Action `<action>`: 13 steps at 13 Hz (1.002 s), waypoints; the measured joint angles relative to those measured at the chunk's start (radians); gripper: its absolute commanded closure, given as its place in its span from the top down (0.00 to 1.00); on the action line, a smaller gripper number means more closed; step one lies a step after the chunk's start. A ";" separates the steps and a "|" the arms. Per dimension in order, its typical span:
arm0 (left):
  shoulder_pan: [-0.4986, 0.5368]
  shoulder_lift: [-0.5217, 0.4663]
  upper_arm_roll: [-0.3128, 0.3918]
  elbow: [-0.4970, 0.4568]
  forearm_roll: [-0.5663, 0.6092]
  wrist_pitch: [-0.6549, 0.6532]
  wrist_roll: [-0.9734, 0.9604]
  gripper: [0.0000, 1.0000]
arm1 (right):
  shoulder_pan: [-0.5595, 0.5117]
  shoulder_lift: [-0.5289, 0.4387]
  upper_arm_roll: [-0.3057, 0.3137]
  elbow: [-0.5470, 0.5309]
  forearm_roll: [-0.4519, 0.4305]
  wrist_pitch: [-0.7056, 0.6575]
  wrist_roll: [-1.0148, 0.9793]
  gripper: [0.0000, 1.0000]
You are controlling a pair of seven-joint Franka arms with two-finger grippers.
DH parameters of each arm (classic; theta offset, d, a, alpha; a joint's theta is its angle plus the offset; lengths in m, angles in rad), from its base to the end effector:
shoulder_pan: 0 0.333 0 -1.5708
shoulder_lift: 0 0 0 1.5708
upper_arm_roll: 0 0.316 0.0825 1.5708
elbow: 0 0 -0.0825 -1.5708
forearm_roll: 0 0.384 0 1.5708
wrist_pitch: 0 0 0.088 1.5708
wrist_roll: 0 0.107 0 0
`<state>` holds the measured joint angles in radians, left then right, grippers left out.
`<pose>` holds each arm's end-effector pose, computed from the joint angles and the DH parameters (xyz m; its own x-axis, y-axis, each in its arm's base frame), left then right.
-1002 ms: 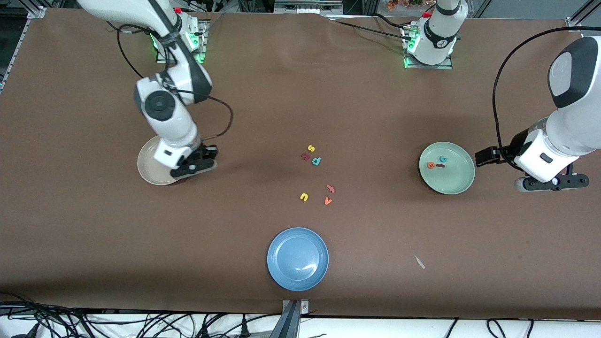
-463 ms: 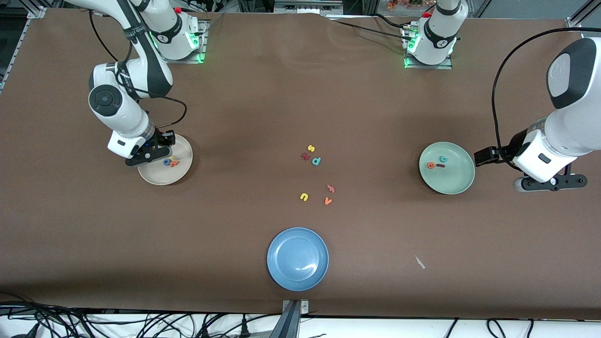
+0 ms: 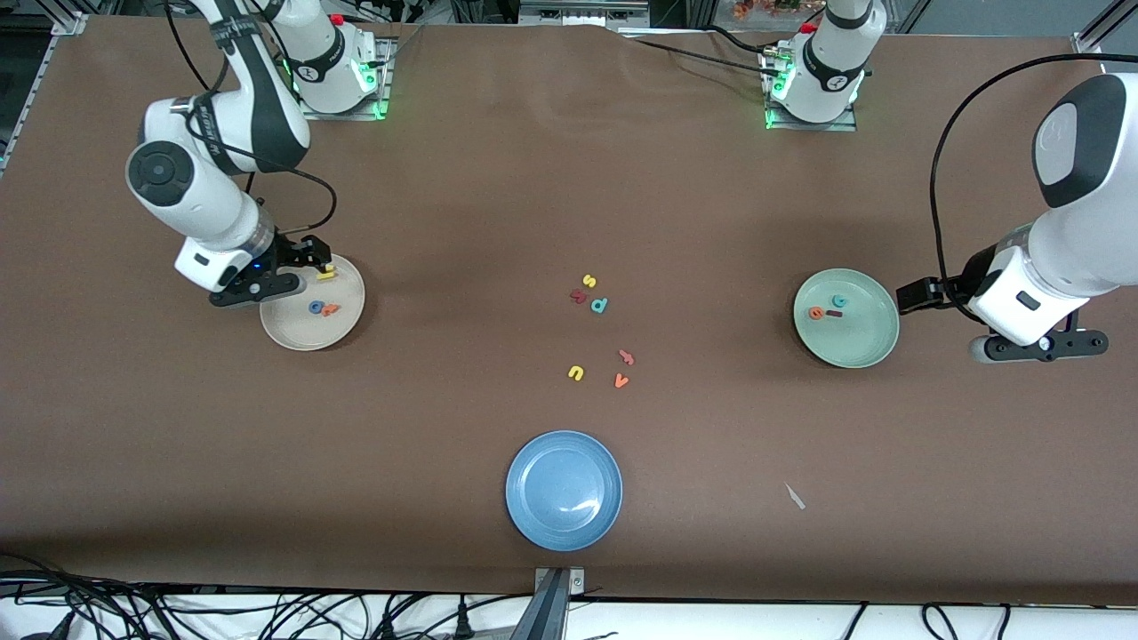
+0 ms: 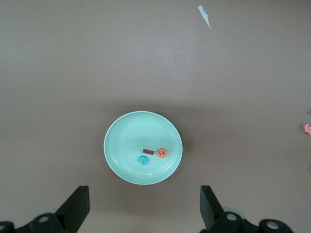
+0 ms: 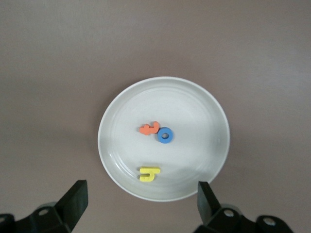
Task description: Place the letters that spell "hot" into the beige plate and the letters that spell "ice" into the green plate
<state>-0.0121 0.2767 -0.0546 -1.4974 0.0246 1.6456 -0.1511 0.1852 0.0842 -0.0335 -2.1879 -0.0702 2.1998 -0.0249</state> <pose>0.6309 -0.0359 0.5005 0.9887 0.0831 -0.1249 0.0802 -0.9964 -0.0283 0.5297 0.0786 0.3432 0.9736 0.2156 -0.0748 0.2199 -0.9740 0.0545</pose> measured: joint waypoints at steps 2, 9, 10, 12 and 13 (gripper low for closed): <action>0.000 0.000 0.000 -0.001 0.000 0.000 0.000 1.00 | 0.003 -0.010 0.001 0.111 0.000 -0.127 0.041 1.00; 0.001 0.000 0.001 -0.003 0.000 0.000 0.000 1.00 | -0.012 -0.108 -0.039 0.474 0.000 -0.514 0.056 1.00; 0.001 0.000 0.001 -0.003 0.000 0.000 0.000 1.00 | -0.018 -0.112 -0.044 0.499 0.000 -0.541 0.056 1.00; 0.003 0.000 0.003 -0.003 0.000 0.000 0.001 1.00 | -0.019 -0.109 -0.045 0.515 0.000 -0.554 0.056 1.00; 0.003 0.000 0.003 -0.003 0.000 0.000 0.001 1.00 | -0.019 -0.105 -0.045 0.515 0.002 -0.554 0.056 1.00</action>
<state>-0.0088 0.2770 -0.0511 -1.5005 0.0246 1.6456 -0.1504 0.1658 -0.0204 -0.0789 -1.6726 -0.0683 1.6453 0.0314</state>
